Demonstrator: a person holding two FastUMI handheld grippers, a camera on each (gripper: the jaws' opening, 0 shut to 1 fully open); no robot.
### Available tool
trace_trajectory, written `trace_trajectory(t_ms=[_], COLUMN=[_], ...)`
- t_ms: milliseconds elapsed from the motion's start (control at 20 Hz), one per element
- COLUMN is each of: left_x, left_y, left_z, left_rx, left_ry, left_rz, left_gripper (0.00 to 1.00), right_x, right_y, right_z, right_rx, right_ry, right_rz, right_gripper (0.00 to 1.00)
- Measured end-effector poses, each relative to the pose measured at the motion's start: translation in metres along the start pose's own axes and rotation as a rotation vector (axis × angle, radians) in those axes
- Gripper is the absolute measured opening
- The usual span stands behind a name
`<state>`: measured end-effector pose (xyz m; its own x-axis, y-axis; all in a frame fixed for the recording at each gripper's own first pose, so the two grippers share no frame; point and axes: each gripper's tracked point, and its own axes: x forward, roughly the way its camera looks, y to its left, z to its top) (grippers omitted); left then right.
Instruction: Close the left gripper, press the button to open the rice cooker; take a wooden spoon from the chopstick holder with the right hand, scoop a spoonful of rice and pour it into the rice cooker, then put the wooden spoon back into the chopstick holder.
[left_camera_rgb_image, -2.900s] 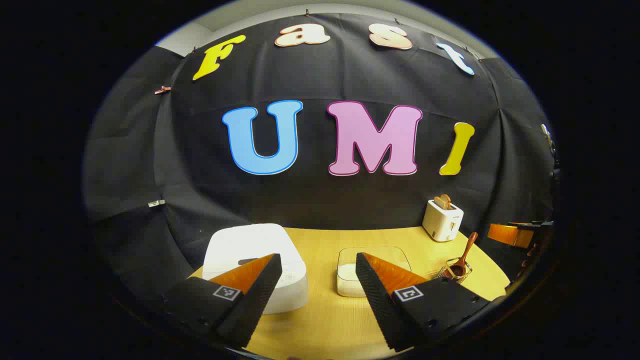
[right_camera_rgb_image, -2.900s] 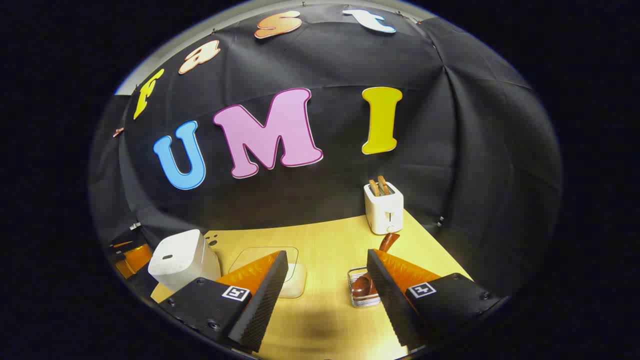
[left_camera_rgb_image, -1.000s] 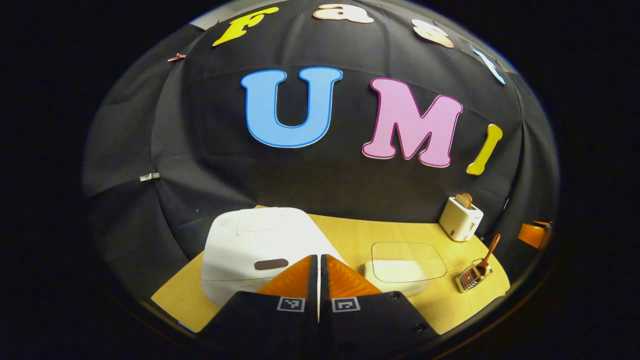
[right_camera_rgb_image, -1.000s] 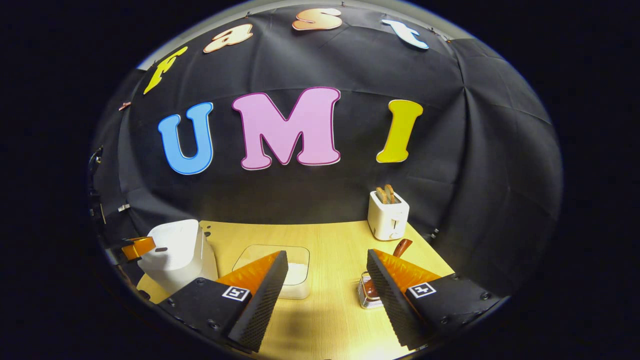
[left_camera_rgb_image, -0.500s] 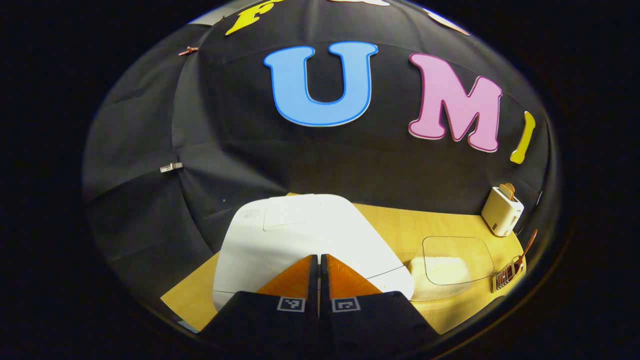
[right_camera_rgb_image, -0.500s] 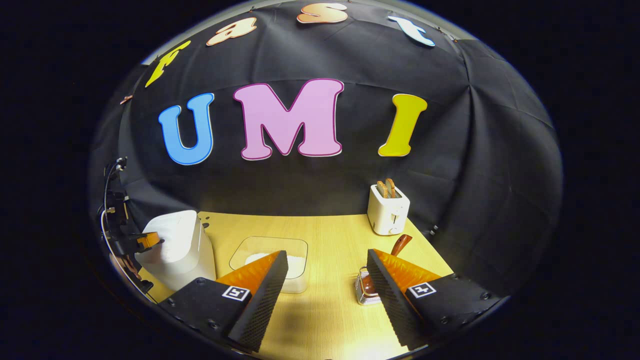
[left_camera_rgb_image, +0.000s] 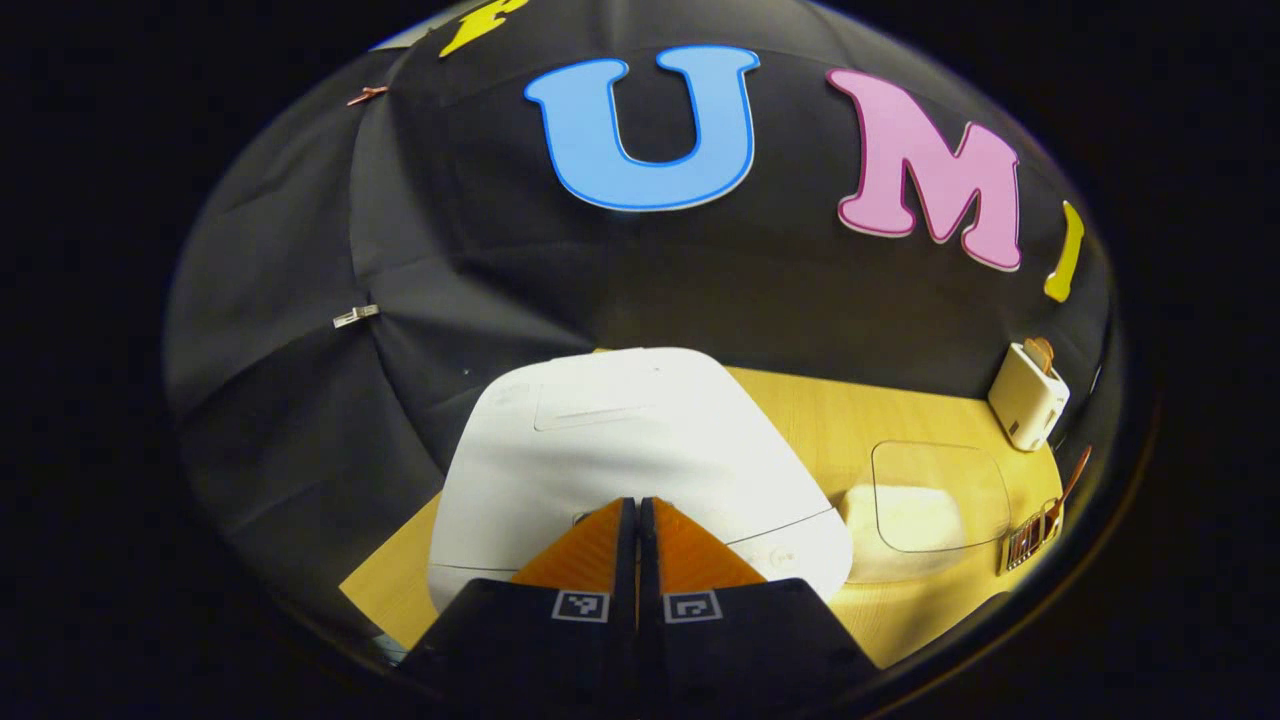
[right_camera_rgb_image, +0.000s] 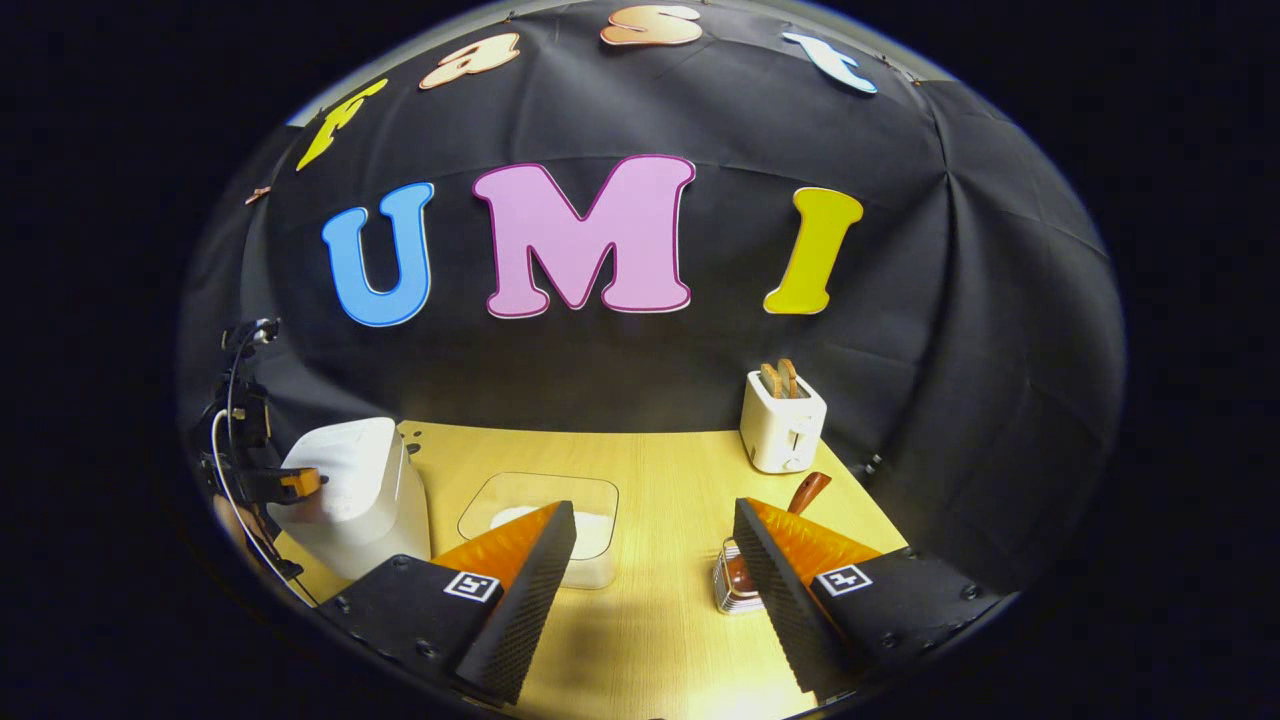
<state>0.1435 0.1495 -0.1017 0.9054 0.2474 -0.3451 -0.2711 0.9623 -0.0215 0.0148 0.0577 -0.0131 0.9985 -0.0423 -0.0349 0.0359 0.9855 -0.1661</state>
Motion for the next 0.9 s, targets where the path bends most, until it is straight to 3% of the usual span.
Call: trace_trajectory(t_ms=[200,350,500,600,750,900], left_x=[0.008,0.009,0.006,-0.008,-0.044,-0.076], left_y=[0.0,0.001,0.0,0.005,0.015,0.011], left_z=[0.001,-0.002,0.008,0.028,0.089,0.119], left_rx=[-0.076,-0.01,-0.019,-0.035,-0.023,-0.068], left_ry=[0.048,0.049,0.032,-0.05,-0.269,-0.344], left_rz=[-0.006,-0.041,-0.037,-0.018,0.03,0.016], left_gripper=[0.06,0.06,0.06,0.06,0.03,0.05], right_x=[0.001,0.0,0.001,-0.001,-0.003,-0.005], right_y=[-0.008,-0.015,-0.022,-0.029,-0.044,-0.058], right_z=[-0.008,-0.011,-0.009,0.001,0.008,0.008], right_rx=[0.007,0.022,0.039,0.047,0.052,0.076], right_ry=[0.01,0.008,0.001,-0.027,-0.05,-0.056], right_rz=[-0.004,-0.011,-0.013,-0.024,-0.043,-0.058], right_gripper=[0.98,0.98,0.98,0.98,0.99,0.98])
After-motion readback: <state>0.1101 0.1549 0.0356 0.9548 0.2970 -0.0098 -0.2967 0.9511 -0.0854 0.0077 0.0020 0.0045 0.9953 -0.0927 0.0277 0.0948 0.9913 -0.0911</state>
